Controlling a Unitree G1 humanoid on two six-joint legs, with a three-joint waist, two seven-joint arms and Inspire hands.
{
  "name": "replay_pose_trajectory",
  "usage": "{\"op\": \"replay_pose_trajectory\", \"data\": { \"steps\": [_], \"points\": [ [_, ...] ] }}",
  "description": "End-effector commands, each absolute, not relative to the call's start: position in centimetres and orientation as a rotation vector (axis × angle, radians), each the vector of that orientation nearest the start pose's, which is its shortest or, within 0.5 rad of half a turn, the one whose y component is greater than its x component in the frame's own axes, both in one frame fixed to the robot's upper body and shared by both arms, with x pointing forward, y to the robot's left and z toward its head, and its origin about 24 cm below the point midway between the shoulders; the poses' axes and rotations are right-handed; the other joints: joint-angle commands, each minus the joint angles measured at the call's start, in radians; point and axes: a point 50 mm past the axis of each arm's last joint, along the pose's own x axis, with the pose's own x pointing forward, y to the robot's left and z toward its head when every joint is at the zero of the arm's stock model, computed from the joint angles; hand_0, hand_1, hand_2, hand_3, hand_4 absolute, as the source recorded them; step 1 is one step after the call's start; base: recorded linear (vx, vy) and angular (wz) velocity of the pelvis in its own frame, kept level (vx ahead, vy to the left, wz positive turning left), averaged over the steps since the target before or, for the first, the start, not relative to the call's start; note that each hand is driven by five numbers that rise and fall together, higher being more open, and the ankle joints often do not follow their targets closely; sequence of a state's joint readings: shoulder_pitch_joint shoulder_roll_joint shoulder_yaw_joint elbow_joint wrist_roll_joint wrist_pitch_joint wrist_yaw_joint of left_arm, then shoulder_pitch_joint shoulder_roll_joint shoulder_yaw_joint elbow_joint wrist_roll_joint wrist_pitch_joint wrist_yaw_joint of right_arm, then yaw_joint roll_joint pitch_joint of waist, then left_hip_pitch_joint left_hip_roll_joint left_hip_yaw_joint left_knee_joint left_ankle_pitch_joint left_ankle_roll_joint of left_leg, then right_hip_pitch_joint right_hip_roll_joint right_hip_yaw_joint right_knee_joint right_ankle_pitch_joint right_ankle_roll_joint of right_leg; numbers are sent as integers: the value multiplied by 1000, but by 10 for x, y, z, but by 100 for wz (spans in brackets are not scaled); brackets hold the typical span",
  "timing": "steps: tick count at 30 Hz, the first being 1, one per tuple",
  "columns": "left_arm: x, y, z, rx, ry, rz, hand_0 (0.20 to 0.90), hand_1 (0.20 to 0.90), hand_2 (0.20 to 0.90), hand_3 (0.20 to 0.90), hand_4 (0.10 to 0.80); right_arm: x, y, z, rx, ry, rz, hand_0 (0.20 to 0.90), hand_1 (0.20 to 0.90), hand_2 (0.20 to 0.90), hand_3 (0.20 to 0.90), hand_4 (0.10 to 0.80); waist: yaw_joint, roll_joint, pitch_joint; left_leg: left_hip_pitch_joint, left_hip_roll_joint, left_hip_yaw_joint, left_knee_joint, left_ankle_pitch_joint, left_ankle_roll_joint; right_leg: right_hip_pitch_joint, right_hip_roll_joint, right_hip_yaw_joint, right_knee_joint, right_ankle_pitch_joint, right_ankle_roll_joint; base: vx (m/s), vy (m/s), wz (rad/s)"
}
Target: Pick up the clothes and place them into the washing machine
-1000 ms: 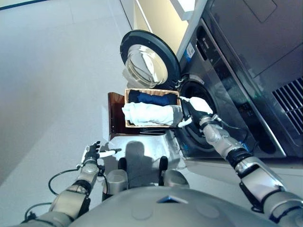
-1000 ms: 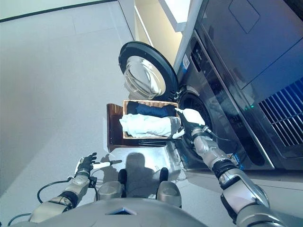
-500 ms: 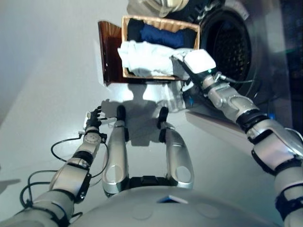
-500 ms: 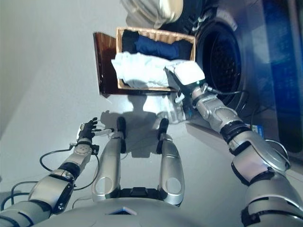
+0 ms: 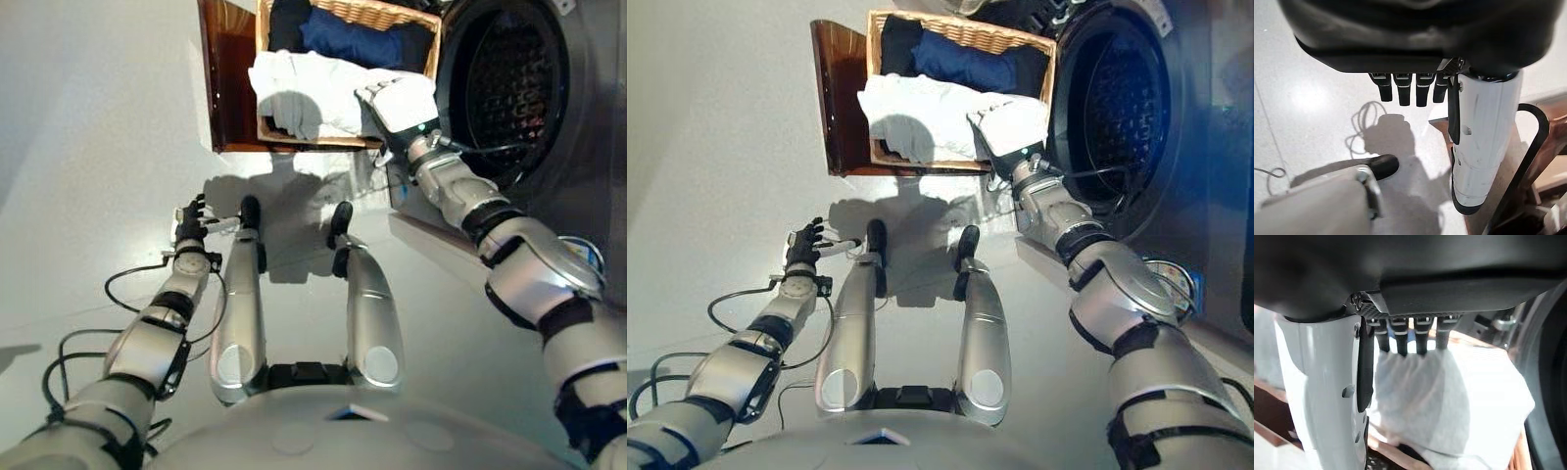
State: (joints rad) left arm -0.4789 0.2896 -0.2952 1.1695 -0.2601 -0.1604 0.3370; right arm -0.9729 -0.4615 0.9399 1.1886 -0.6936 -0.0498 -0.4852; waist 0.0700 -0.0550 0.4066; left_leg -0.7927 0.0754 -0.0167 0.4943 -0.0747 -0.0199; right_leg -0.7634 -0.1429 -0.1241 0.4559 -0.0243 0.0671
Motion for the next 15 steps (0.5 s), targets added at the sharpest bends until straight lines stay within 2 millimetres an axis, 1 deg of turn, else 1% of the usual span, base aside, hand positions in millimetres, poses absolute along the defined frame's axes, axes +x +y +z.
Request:
{"op": "replay_pose_trajectory", "data": {
  "steps": [1,3,4,6,7,11,15],
  "points": [
    [279,226,-58,317,493,348,900,900,900,900,800,395,-209,108,-1946,-202,-17,900,900,900,900,800,20,59,-62,-9,-10,-15,58,-93,-70,5,10,4,80,-112,66,130,2,18],
    [279,225,-59,315,495,346,900,900,900,900,800,395,-210,107,-1961,-197,-15,900,900,900,900,800,22,64,-63,-15,-13,-18,58,-92,-69,-4,10,7,85,-112,66,22,7,14],
    [279,221,-59,316,488,334,900,900,900,900,800,395,-215,107,-1999,-168,-19,900,900,900,900,800,28,74,-67,-25,-20,-22,54,-88,-69,-18,6,6,91,-115,64,31,-4,5],
    [279,219,-59,310,483,328,900,900,900,900,800,393,-222,105,-2024,-134,-24,900,900,900,900,800,37,82,-70,-32,-28,-26,48,-83,-69,-27,4,5,94,-120,62,24,-11,8],
    [279,219,-59,310,483,328,900,900,900,900,800,393,-222,105,-2024,-134,-24,900,900,900,900,800,37,82,-71,-32,-28,-26,48,-83,-69,-27,4,5,94,-120,62,8,-8,14],
    [284,212,-55,314,452,310,900,900,900,900,800,390,-241,103,-2087,-46,-46,900,900,900,900,800,59,111,-75,-67,-45,-38,41,-67,-70,-66,-10,4,115,-121,58,3,-12,13],
    [283,205,-56,319,437,279,900,900,900,900,800,388,-247,101,-2113,-11,-49,900,900,900,900,800,71,125,-80,-77,-52,-42,33,-58,-69,-76,-14,4,114,-119,58,5,-5,20]
  ]
}}
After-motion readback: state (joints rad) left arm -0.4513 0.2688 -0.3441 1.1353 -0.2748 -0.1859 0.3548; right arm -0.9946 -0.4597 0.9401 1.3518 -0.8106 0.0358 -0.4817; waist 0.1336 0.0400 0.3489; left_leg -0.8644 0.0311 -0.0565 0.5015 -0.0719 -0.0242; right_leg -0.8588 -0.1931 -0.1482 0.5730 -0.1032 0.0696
